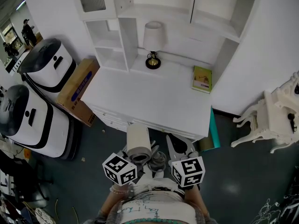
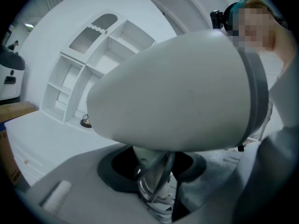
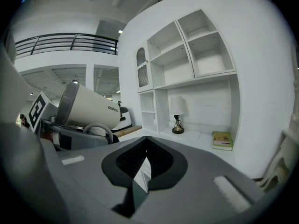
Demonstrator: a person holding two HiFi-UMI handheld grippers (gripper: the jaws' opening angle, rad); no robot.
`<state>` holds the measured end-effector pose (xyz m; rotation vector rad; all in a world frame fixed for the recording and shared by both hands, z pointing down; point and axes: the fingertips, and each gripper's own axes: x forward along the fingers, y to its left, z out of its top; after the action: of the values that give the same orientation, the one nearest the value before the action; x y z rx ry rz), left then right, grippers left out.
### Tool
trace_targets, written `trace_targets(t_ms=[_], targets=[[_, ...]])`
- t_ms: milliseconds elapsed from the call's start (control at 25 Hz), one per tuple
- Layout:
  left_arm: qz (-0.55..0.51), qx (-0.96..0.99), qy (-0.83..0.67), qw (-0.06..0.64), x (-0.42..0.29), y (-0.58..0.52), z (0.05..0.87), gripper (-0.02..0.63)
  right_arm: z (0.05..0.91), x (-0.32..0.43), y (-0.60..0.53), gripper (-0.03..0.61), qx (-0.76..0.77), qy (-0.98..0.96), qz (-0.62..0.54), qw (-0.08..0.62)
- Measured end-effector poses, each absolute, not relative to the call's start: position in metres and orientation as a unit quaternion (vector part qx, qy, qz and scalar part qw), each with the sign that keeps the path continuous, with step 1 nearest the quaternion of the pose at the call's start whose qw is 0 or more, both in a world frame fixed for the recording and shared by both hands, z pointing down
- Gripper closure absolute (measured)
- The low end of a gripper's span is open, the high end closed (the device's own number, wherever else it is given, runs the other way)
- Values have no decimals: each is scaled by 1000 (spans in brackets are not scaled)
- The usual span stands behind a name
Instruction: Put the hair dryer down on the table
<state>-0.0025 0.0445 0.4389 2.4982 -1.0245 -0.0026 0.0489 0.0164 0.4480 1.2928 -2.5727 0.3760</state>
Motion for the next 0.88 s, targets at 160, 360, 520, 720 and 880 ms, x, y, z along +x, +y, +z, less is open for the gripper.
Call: trace_targets(t_ms=[160,360,520,720,880], targets=[[3,907,-360,219,-6,32,438,440,445,46,2,551,452,-875,127,114],[7,911,-350,219,-15,12,439,442,446,35,-19,551,460,-871,130,111],[12,913,-345,217,-29,-5,440,442,446,22,-35,551,464,-869,130,110],[9,918,-331,218,-37,-28,437,442,446,15,-55,551,477,-862,132,109],[15,923,-316,218,-40,-43,440,442,447,10,-68,551,487,-856,134,109]])
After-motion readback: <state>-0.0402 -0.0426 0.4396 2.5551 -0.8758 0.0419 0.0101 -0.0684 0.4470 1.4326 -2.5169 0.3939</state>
